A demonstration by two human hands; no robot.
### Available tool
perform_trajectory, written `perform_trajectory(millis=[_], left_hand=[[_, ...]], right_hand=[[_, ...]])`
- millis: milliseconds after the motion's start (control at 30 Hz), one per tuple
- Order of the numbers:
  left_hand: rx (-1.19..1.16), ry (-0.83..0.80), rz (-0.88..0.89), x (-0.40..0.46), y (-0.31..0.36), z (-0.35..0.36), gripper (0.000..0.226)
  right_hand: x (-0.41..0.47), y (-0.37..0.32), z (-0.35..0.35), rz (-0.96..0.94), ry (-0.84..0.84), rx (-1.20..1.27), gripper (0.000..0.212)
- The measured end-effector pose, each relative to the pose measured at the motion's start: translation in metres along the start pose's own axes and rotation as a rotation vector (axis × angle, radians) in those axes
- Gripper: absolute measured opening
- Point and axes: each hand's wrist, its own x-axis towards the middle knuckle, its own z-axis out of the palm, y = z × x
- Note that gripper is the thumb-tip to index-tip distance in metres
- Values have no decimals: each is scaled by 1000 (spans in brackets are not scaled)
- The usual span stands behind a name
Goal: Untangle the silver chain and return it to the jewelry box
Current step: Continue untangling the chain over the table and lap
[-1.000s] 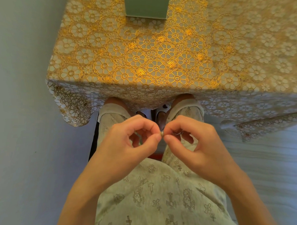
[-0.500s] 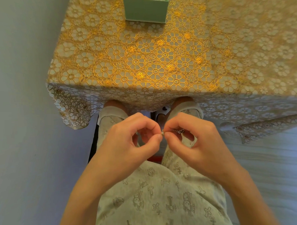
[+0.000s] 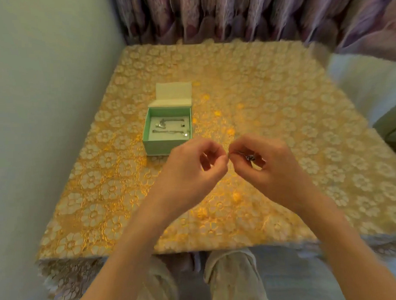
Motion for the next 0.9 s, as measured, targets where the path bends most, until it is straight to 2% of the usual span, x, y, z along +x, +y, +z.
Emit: perform_trajectory(millis=[133, 267, 400, 467, 600, 700, 900], left_hand=[[27, 46, 24, 88, -12, 29, 8], [-57, 58, -33, 160, -46, 69, 6], [-129, 80, -77, 209, -88, 106, 12], [-138, 106, -77, 228, -106, 118, 13], [-84, 134, 15, 252, -127, 127, 15], [-73, 117, 78, 256, -133, 127, 6], [-89, 92, 124, 259, -137, 126, 4]], right_hand=[[54, 59, -16, 108, 102, 61, 7], [90, 131, -18, 263, 137, 145, 21], [113, 198, -4, 368, 208, 213, 10], [121, 222, 2, 405, 261, 248, 16], [128, 241, 7, 425, 285, 308, 18], [127, 246, 8, 406, 257, 295, 16], [129, 248, 8, 390, 255, 265, 4]])
